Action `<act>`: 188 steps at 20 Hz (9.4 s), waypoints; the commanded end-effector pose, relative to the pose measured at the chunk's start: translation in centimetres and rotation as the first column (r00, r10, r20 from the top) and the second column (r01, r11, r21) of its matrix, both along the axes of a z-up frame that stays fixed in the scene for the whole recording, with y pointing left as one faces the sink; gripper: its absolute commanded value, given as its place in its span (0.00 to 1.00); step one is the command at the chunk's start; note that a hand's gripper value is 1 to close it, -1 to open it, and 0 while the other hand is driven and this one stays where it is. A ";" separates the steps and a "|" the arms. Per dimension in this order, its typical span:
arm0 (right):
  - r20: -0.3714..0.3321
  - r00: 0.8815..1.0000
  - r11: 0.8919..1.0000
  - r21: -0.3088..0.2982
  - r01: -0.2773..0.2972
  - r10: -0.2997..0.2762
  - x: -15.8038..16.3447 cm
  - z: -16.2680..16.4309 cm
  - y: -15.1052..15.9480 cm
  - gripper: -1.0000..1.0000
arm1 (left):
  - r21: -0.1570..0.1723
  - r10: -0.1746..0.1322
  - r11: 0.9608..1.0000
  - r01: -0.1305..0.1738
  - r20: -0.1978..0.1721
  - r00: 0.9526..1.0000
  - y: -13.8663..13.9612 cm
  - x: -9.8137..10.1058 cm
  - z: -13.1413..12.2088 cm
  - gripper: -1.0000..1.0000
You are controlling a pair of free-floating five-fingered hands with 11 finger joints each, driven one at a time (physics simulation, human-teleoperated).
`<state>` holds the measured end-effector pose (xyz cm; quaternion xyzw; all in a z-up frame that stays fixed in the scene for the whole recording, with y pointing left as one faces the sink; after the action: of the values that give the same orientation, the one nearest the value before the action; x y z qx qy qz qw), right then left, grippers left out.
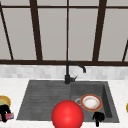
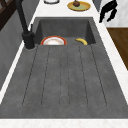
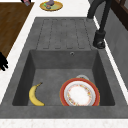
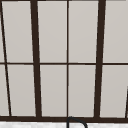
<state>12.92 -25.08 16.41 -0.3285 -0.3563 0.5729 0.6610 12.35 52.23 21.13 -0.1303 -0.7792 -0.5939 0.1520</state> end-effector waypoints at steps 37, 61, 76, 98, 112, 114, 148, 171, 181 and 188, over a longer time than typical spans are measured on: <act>0.000 1.000 1.000 0.000 0.000 0.000 0.0 0.0 0.0 0.50 | 0.050 -0.012 0.999 0.012 0.001 1.000 -23.9 4.8 17.4 1.00; 0.000 1.000 1.000 0.000 0.000 0.000 0.0 0.0 0.0 0.50 | 0.101 0.013 0.995 -0.010 -0.027 1.000 -40.1 4.8 22.5 1.00; 0.000 1.000 1.000 0.000 0.000 0.000 0.0 0.0 0.0 0.50 | 0.128 0.018 0.992 -0.015 -0.022 1.000 -49.7 6.2 22.3 1.00; 0.000 1.000 1.000 0.000 0.000 0.000 0.0 0.0 0.0 0.50 | 0.098 0.029 0.995 -0.031 0.017 0.999 -65.7 14.0 12.2 1.00; 0.000 1.000 1.000 0.000 0.000 0.000 0.0 0.0 0.0 0.50 | 0.115 -0.060 0.991 0.062 -0.022 0.998 -70.2 22.7 0.3 1.00; 0.000 1.000 1.000 0.000 0.000 0.000 0.0 0.0 0.0 0.50 | 0.116 -0.081 0.990 0.085 -0.034 0.996 -70.3 23.4 -1.3 1.00; 0.000 1.000 1.000 0.000 0.000 0.000 0.0 0.0 0.0 0.50 | 0.143 -0.072 0.987 0.069 0.011 0.997 -76.2 37.7 -23.4 1.00; 0.000 1.000 1.000 0.000 0.000 0.000 0.0 0.0 0.0 0.50 | 0.054 0.041 0.998 -0.034 -0.153 0.987 -76.4 41.6 -26.6 0.00; 0.000 1.000 1.000 0.000 0.000 0.000 0.0 0.0 0.0 0.50 | 0.048 -0.075 0.996 0.080 -0.091 0.993 -75.5 39.0 -20.8 0.00; 0.000 1.000 1.000 0.000 0.000 0.000 0.0 0.0 0.0 0.50 | 0.044 -0.099 0.994 0.103 -0.092 0.991 -73.7 38.4 -17.7 0.00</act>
<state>12.92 -25.08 16.41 -0.3285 -0.3563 0.5729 0.6610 50.93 -22.13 2.04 -0.1797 -0.7514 -0.5988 0.2108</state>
